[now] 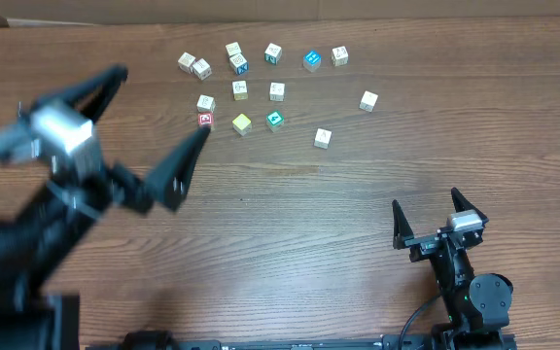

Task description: Form a horizontal line

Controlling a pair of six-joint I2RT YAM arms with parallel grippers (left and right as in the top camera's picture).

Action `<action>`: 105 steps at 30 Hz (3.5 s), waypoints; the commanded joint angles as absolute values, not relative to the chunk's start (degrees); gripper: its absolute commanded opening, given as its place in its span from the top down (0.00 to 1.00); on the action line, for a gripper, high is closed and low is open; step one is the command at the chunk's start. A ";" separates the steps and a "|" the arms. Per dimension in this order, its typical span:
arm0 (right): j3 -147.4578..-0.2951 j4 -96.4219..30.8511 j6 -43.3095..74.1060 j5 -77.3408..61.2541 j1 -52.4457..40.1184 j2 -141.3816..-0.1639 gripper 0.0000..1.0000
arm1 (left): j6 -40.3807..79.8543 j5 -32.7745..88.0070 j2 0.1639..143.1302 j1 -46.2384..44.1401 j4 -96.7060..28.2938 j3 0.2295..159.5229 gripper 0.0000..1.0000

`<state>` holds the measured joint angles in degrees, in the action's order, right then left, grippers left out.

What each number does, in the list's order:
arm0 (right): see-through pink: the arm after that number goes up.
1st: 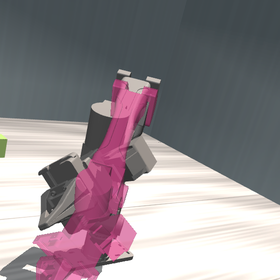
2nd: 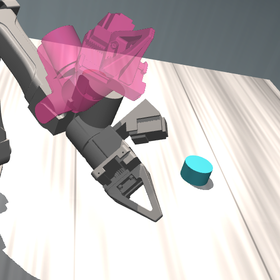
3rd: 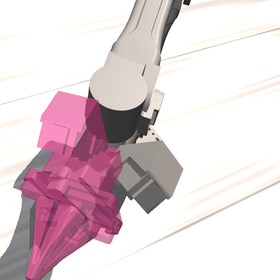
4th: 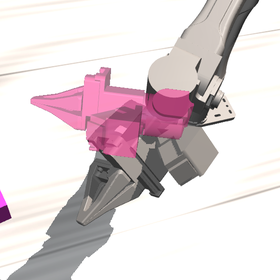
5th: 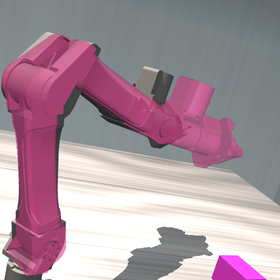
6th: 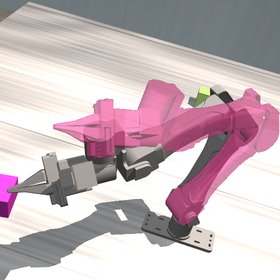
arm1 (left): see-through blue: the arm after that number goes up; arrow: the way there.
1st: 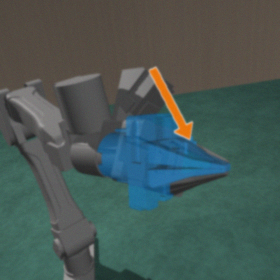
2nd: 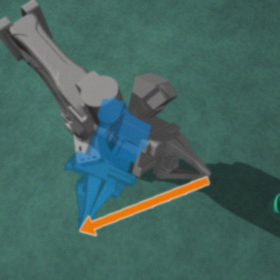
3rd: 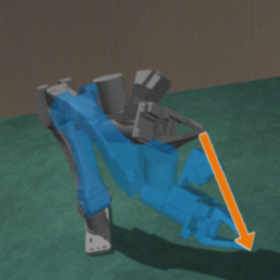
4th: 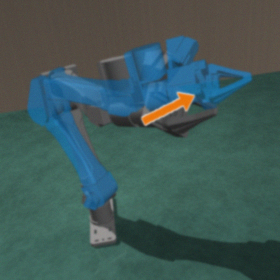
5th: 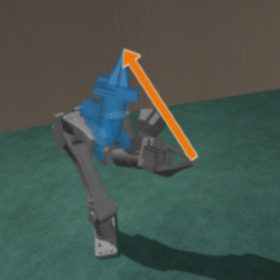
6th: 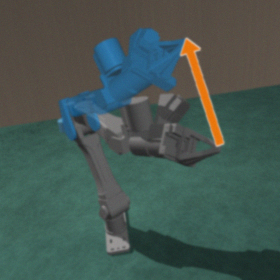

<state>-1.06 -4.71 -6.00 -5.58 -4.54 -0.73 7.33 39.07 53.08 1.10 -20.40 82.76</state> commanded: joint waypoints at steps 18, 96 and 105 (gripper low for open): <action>-0.47 -4.40 -6.07 -5.52 -4.38 -0.16 0.00 | 7.68 36.80 87.11 1.10 -24.29 110.30 0.00; -0.47 -4.40 -6.07 -5.52 -4.38 -0.16 0.00 | 7.57 22.11 105.65 1.04 -46.06 107.81 0.90; -0.47 -4.40 -6.07 -5.52 -4.38 -0.16 0.00 | 7.94 20.71 105.65 1.04 -46.35 107.81 0.89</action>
<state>-1.06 -4.69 -6.02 -5.56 -4.54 -0.73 7.53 21.78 105.08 1.10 -46.15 108.25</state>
